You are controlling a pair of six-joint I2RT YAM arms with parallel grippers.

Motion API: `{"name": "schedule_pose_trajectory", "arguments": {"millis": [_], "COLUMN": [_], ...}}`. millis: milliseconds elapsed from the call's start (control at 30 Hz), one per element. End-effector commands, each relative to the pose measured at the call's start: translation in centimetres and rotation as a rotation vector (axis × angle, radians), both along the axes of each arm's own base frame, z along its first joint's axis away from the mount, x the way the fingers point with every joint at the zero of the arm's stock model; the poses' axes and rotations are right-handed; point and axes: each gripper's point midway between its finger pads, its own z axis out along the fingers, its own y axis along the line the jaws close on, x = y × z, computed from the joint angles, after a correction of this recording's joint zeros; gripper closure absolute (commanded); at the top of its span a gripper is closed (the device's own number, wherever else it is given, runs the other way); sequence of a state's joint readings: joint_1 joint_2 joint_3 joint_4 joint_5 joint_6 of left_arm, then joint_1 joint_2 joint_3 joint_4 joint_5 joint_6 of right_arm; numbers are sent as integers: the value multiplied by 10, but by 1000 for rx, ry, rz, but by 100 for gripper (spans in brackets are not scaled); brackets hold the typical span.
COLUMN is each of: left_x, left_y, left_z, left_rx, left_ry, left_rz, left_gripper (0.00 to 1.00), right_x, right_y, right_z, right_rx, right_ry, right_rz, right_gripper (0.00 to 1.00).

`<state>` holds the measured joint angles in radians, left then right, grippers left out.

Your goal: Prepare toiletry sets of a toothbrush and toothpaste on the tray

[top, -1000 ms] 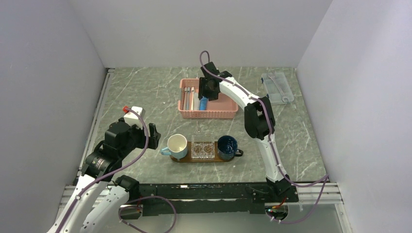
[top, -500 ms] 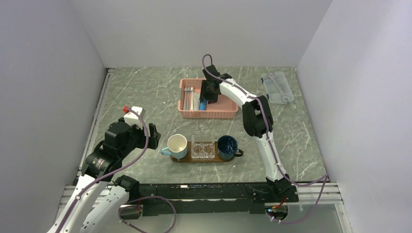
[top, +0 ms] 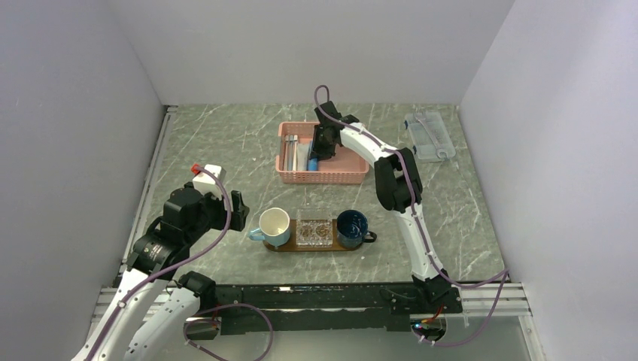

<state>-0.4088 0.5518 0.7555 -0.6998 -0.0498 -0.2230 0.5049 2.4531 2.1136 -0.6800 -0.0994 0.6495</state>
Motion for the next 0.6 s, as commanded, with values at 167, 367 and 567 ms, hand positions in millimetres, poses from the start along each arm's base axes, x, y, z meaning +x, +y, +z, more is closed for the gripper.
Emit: {"name": "schedule_pose_trajectory", "arguments": {"millis": [167,367,567], "left_x": [4,5,5], "left_y": [-2,-3,-5], "left_z": [7,6,9], "left_rx": [-11,-5,-15], "left_ry": [-37,-28,-33], "left_rz": [-7,-11,-20], "left_gripper": [1,1,1], "right_x": [23,32,36], "right_y": [12,6,2], "right_z": [45,89,137], "right_rx": [97,133,156], "right_ry": [-108,-207,-345], "right_rz": [-7,-23,-5], "right_gripper": [87,89,89]}}
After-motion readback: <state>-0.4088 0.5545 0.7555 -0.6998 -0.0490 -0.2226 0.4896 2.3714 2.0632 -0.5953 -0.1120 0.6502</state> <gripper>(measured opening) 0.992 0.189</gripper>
